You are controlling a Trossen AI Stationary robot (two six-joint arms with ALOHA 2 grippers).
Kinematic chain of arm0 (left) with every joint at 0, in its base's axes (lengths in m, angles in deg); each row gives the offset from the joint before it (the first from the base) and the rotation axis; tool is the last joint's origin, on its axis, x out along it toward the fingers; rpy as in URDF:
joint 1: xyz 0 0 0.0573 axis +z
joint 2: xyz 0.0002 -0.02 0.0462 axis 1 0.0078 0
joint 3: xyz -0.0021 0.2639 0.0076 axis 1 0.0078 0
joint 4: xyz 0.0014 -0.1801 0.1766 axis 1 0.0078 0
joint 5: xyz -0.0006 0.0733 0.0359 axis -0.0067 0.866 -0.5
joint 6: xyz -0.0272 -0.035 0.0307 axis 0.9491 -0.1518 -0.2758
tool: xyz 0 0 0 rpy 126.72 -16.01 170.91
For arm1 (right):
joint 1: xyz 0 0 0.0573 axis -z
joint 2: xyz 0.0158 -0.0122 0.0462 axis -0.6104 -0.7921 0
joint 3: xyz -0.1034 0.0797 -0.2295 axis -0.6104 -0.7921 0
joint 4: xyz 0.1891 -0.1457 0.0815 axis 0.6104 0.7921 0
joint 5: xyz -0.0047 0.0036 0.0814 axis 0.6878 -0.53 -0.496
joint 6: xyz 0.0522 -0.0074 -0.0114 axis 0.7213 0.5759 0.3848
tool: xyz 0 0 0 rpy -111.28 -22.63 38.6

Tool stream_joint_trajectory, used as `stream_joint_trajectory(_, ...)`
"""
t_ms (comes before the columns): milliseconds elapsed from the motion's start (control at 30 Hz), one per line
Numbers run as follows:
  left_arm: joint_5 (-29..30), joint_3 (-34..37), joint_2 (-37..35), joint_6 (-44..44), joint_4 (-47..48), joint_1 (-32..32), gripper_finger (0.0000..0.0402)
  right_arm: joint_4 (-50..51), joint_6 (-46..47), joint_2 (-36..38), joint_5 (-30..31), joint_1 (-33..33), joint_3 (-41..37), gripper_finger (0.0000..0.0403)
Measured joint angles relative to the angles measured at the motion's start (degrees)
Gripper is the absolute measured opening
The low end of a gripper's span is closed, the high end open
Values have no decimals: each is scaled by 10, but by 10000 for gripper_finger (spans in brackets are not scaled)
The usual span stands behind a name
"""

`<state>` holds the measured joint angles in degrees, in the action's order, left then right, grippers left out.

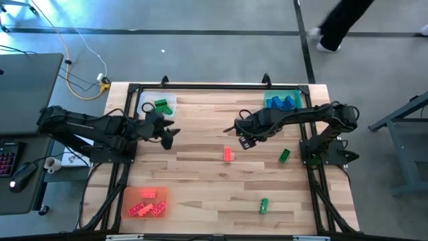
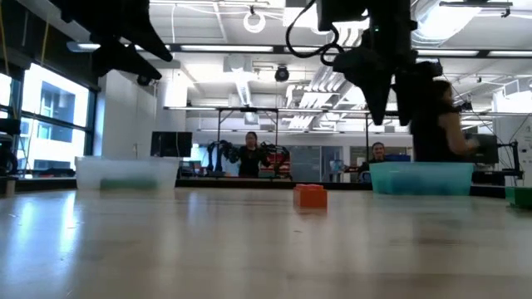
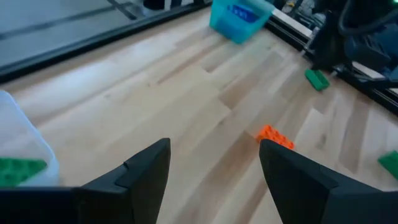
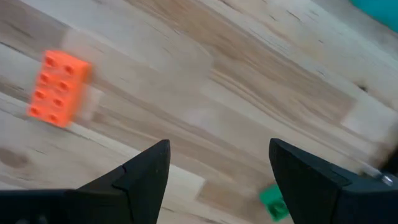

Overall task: Sort & place blocks by color
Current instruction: Put the green game piece into the white bin

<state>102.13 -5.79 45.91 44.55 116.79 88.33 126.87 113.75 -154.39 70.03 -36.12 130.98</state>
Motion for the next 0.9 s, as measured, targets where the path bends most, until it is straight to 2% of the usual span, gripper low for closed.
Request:
stream_joint_trajectory(233, -3, 0, 0, -44, -15, 29, 234, 70, 30, 0, 14, -20, -34, 262)
stream_joint_trajectory(433, -33, 0, 0, -55, -17, 46, 234, 71, 31, 0, 11, -38, -70, 262)
stream_joint_trajectory(633, -37, 0, 0, -58, -20, 57, 234, 100, 31, 0, 9, -44, -108, 262)
stream_joint_trajectory(900, -43, 0, 0, -49, -24, 58, 234, 90, 90, 60, -6, -44, -183, 262)
